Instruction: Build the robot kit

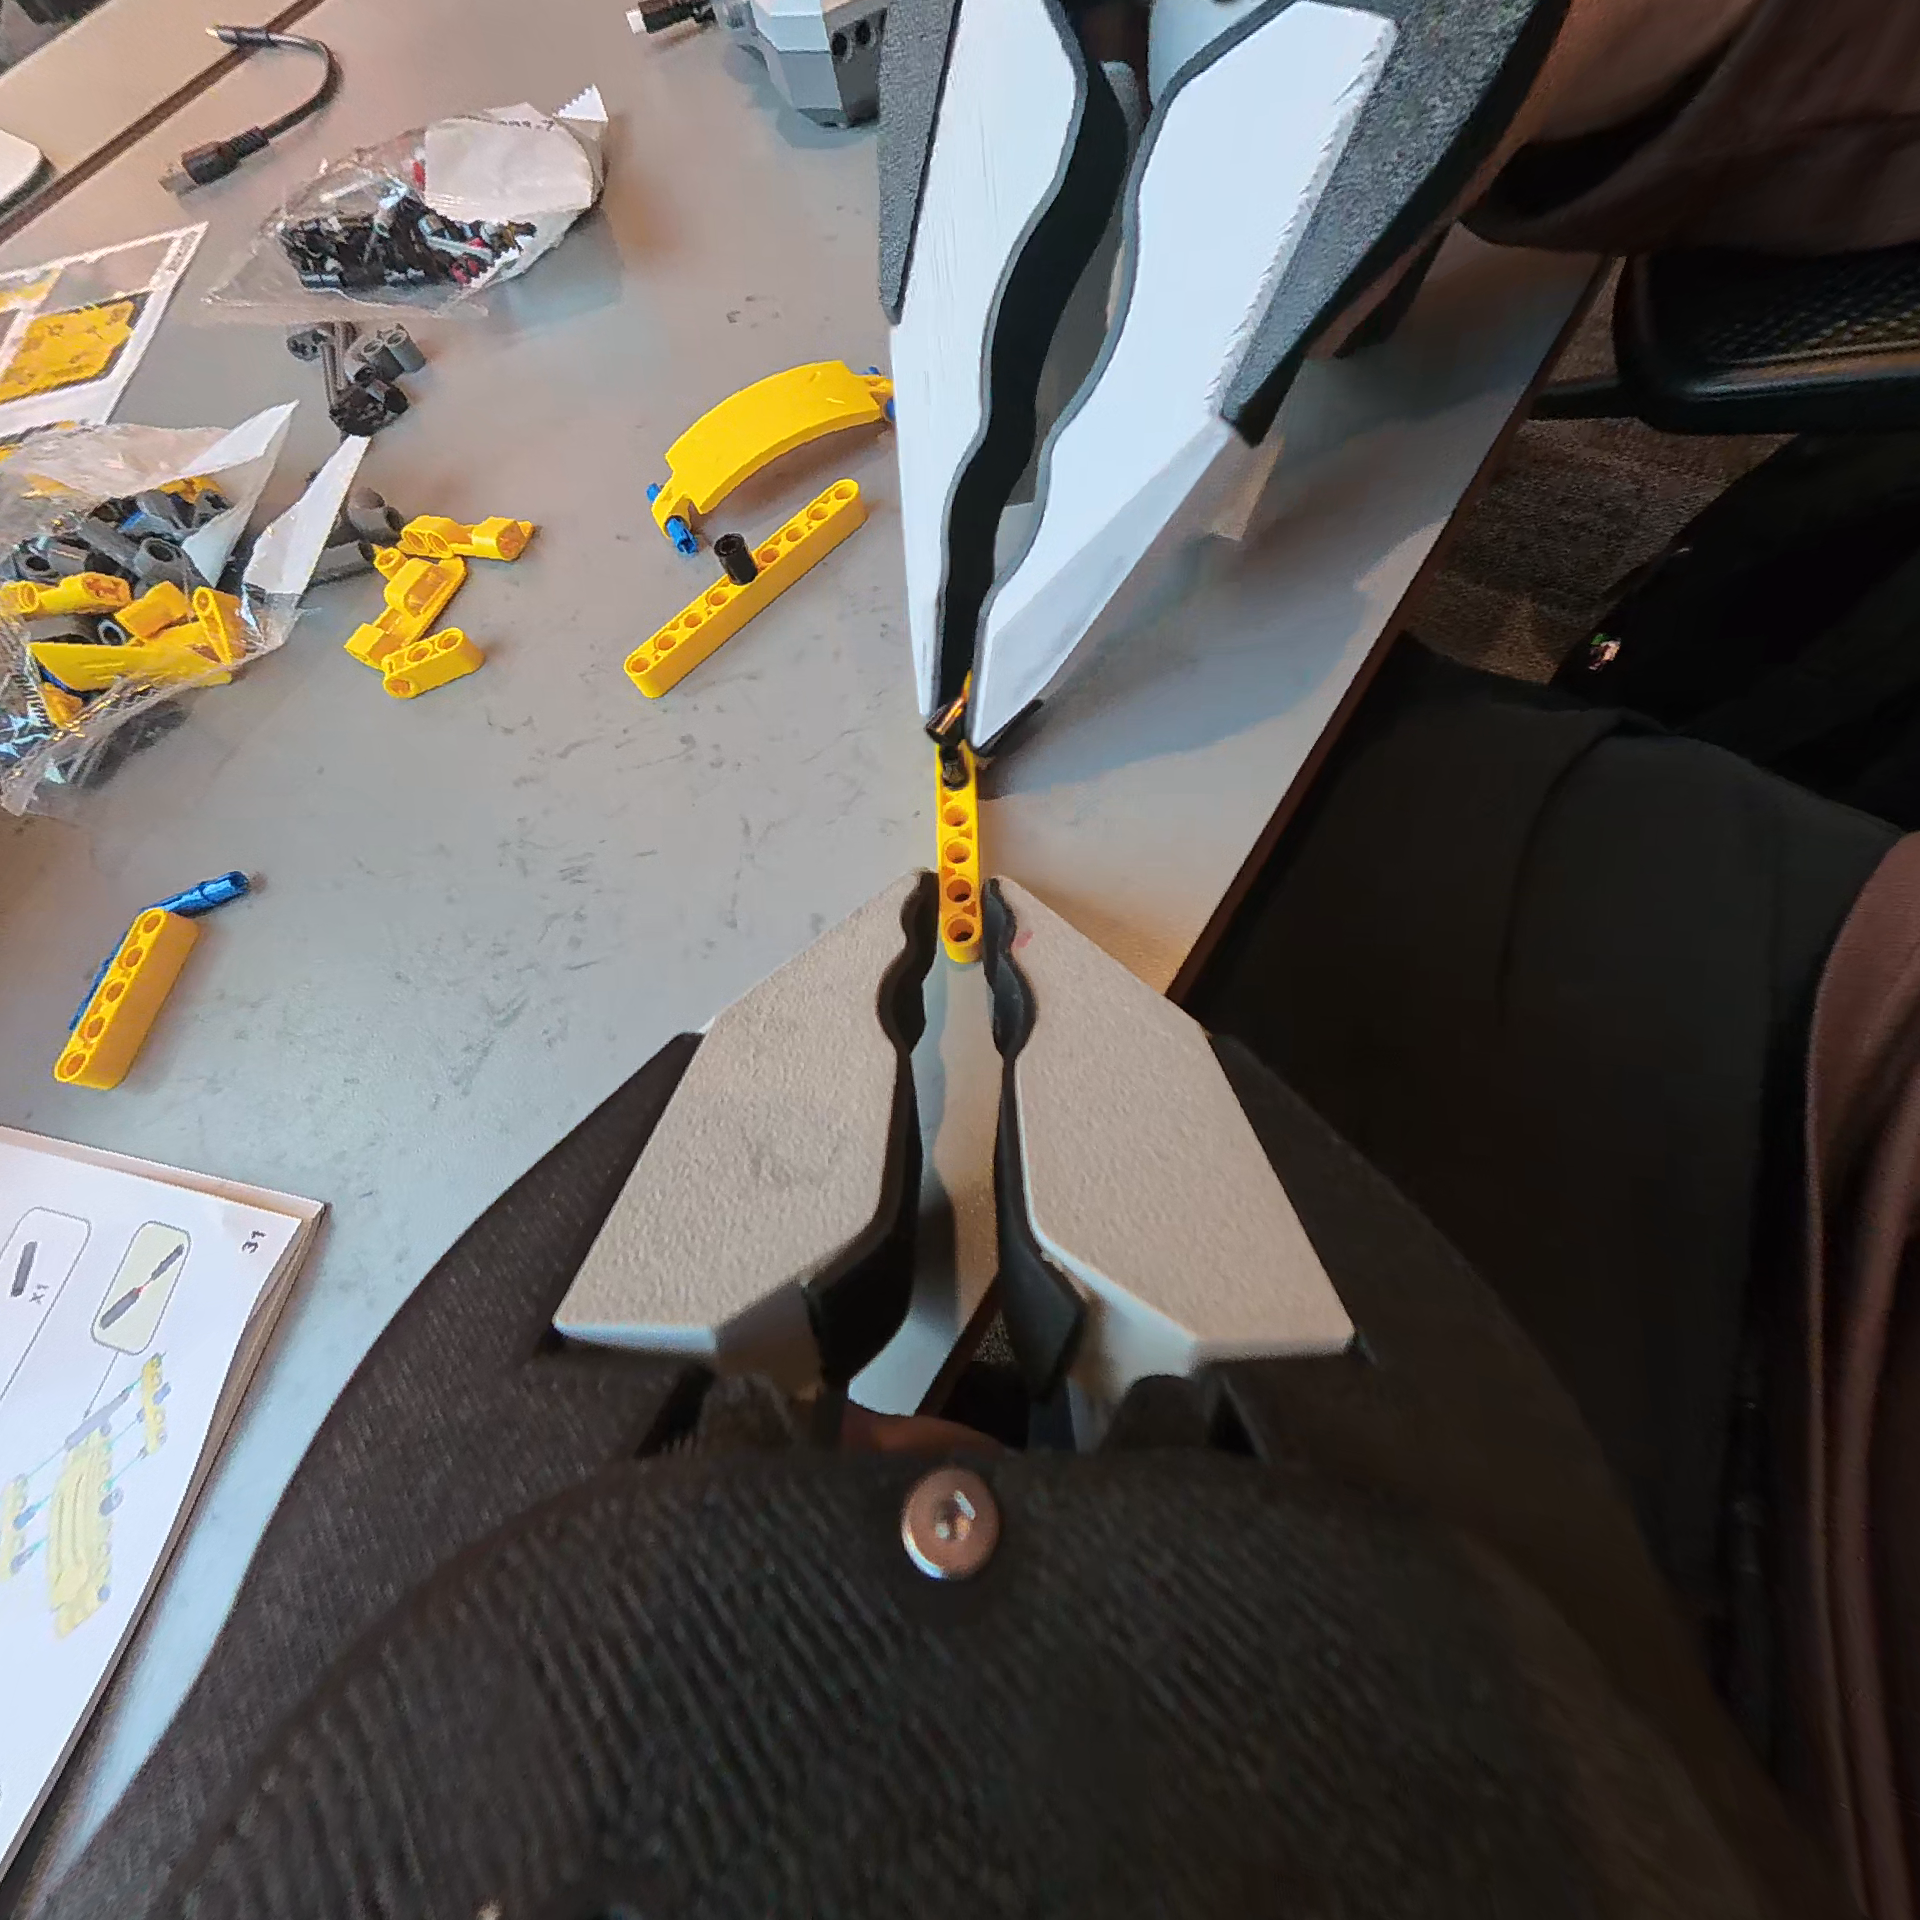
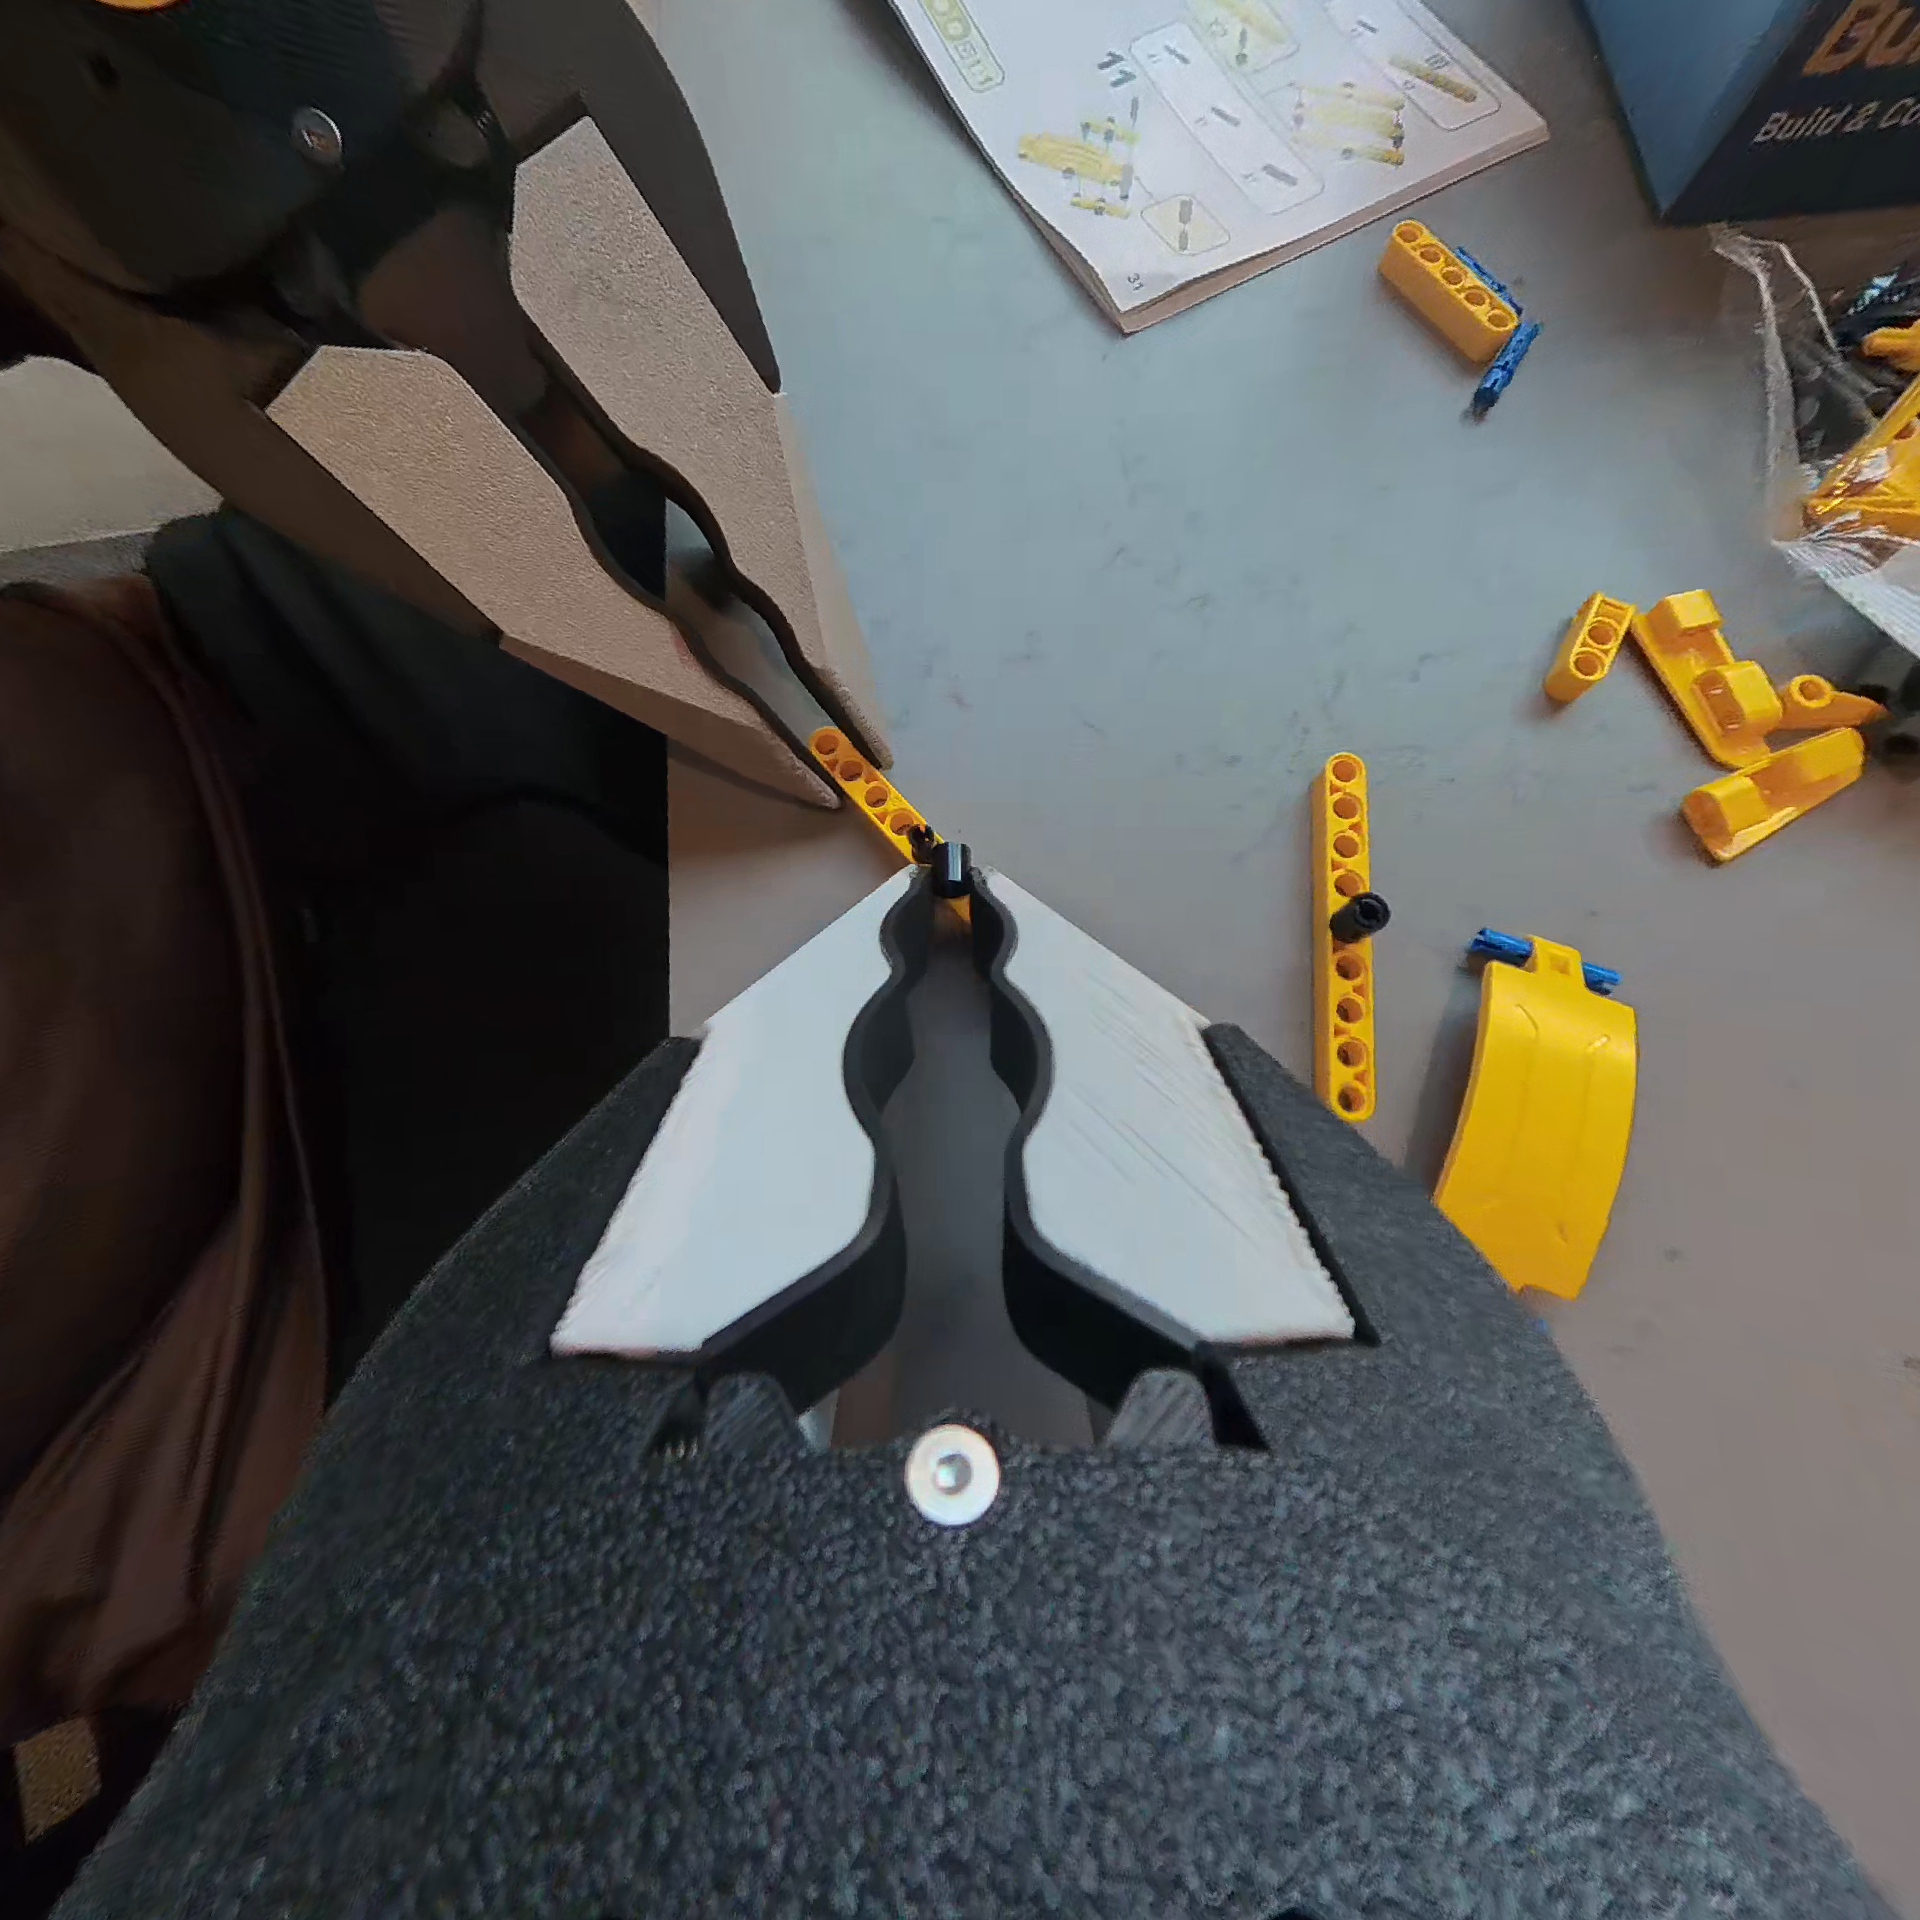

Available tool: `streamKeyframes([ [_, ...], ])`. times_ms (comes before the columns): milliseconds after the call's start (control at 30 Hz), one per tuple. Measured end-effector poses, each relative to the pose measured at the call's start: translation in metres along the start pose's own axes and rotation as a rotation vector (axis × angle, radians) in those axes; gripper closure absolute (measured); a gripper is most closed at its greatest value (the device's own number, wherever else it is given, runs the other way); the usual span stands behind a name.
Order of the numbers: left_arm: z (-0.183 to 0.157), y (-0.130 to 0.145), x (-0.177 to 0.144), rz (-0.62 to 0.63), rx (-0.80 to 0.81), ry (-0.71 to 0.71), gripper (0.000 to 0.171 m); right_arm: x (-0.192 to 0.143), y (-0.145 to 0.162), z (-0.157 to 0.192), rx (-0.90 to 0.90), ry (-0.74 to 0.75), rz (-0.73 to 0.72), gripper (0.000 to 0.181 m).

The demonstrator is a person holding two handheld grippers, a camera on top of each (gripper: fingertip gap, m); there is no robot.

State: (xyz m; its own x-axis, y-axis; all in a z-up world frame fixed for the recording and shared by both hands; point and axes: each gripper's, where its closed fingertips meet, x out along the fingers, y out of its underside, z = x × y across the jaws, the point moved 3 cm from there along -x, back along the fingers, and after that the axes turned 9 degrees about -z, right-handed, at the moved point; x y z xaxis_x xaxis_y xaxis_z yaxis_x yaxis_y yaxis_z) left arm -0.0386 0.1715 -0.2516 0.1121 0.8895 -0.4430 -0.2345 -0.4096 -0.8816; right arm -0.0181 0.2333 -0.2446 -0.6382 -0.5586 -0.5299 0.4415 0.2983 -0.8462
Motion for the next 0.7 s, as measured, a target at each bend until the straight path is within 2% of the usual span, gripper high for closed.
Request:
streamKeyframes([
  [267,0.001,0.0,-0.001,-0.01,-0.007,0.003,0.167,-0.005,-0.01,0.008,-0.017,-0.001,0.007,0.175],
  [400,0.004,-0.002,-0.001,-0.042,-0.05,-0.002,0.163,-0.005,-0.004,-0.004,0.016,0.061,0.01,0.175],
  [700,0.004,0.001,-0.001,0.005,-0.014,-0.038,0.156,-0.012,-0.006,-0.01,0.051,0.083,-0.03,0.175],
])
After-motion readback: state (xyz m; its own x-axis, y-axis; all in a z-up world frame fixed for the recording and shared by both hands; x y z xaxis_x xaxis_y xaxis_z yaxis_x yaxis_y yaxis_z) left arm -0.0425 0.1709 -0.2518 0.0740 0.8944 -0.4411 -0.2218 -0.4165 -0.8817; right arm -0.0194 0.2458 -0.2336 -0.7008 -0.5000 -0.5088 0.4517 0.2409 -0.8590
